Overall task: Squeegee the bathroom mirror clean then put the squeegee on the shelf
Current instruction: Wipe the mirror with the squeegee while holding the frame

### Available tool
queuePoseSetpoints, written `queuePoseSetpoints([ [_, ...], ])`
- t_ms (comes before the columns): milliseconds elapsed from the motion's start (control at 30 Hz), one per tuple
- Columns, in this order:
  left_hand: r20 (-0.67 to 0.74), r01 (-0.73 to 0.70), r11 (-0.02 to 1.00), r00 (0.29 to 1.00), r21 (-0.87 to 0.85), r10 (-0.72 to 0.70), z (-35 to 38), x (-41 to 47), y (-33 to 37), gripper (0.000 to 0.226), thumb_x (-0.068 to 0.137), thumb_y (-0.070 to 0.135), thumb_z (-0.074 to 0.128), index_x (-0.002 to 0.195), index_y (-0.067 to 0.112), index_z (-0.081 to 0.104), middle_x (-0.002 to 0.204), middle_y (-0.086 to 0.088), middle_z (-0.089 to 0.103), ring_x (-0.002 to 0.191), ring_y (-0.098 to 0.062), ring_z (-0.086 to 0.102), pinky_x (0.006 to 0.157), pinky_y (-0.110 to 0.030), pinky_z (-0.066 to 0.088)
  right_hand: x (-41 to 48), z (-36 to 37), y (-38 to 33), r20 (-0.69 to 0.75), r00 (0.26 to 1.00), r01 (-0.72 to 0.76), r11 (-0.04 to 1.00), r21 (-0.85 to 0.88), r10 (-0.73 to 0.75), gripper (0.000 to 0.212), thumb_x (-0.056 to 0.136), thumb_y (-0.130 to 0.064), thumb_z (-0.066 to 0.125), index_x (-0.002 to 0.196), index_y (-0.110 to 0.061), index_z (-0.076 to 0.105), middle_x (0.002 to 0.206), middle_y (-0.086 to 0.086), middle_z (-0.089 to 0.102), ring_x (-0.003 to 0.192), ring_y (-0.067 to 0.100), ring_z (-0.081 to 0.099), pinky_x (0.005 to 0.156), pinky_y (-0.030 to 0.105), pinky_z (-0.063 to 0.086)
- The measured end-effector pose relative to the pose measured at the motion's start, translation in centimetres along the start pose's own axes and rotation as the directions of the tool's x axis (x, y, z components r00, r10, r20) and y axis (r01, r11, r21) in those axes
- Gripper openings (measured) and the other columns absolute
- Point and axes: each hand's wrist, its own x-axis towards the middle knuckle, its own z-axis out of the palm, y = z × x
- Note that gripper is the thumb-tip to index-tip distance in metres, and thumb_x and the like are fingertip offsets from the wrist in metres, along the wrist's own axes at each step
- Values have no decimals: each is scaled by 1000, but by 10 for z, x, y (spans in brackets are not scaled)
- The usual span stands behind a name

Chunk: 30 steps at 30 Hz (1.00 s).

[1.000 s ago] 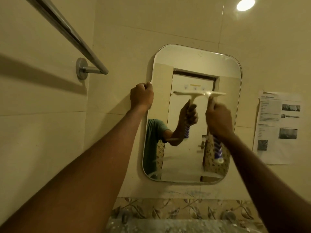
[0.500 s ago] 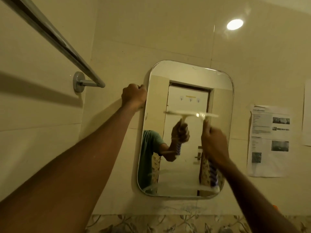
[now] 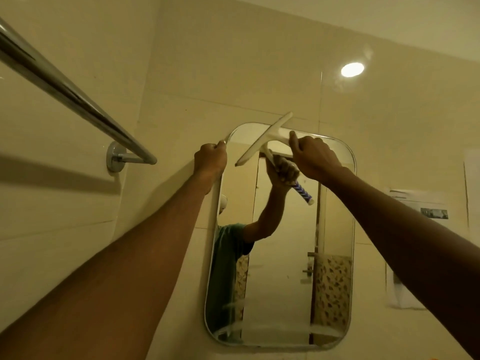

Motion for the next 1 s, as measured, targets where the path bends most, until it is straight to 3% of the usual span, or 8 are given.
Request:
queuePoseSetpoints([
  [133, -71, -26, 997, 997, 66, 31, 7, 4, 1, 46, 99, 36, 38, 103, -1, 64, 110, -19, 66, 103, -35, 61, 86, -37, 47, -9, -11, 54, -36, 992, -112, 986, 126, 117, 54, 103, -41, 21, 79, -5, 54, 59, 7, 49, 46, 20, 45, 52, 36, 47],
  [267, -108, -18, 997, 994, 75, 26, 14, 6, -1, 48, 98, 39, 37, 104, 0, 65, 109, -19, 67, 103, -36, 61, 93, -42, 50, -39, -8, 92, -103, 972, -191, 962, 194, 214, 49, 103, -39, 22, 64, -20, 43, 55, 8, 46, 42, 21, 42, 47, 30, 43],
  [400, -119, -41, 995, 992, 87, 51, 14, 7, -5, 49, 98, 38, 36, 102, -2, 66, 107, -19, 68, 103, -36, 61, 93, -44, 49, -64, 13, 98, -136, 932, -274, 897, 347, 337, 56, 103, -41, 22, 62, -11, 46, 51, 6, 44, 39, 20, 41, 41, 26, 40],
  [533, -125, -76, 993, 988, 92, 87, 15, 4, -6, 48, 98, 36, 37, 99, -2, 67, 104, -20, 69, 101, -37, 62, 92, -44, 50, -118, 41, 96, -113, 875, -387, 820, 421, 470, 56, 103, -42, 24, 64, -9, 49, 51, 4, 47, 32, 10, 43, 30, 21, 37],
  [667, -122, -103, 988, 986, 119, 117, 17, -1, -6, 51, 100, 36, 33, 101, -2, 66, 106, -20, 68, 102, -36, 61, 90, -41, 48, -160, 44, 87, 7, 859, -467, 778, 420, 512, 56, 101, -45, 25, 65, -9, 49, 52, 4, 44, 41, 16, 40, 41, 25, 37],
  [867, -106, -96, 989, 989, 113, 108, 12, -2, -5, 54, 102, 37, 28, 104, -2, 64, 107, -19, 67, 103, -33, 61, 91, -41, 48, -81, -17, 57, -14, 850, -438, 722, 535, 526, 45, 102, -41, 31, 74, -11, 50, 61, 4, 47, 46, 15, 42, 46, 27, 40],
  [933, -91, -92, 990, 991, 110, 102, 9, -2, -5, 54, 102, 37, 27, 106, -3, 63, 110, -20, 66, 105, -33, 60, 91, -41, 47, -46, -31, 48, -26, 837, -428, 683, 591, 547, 34, 101, -33, 32, 89, -10, 53, 70, 5, 49, 52, 14, 45, 48, 27, 41],
  [1000, -75, -80, 992, 993, 95, 87, 6, 2, -7, 55, 101, 39, 28, 106, -3, 64, 111, -21, 66, 106, -35, 60, 92, -43, 48, -26, -33, 45, -67, 847, -412, 731, 545, 528, 33, 101, -30, 31, 106, -5, 53, 73, 6, 51, 54, 15, 48, 46, 28, 44],
])
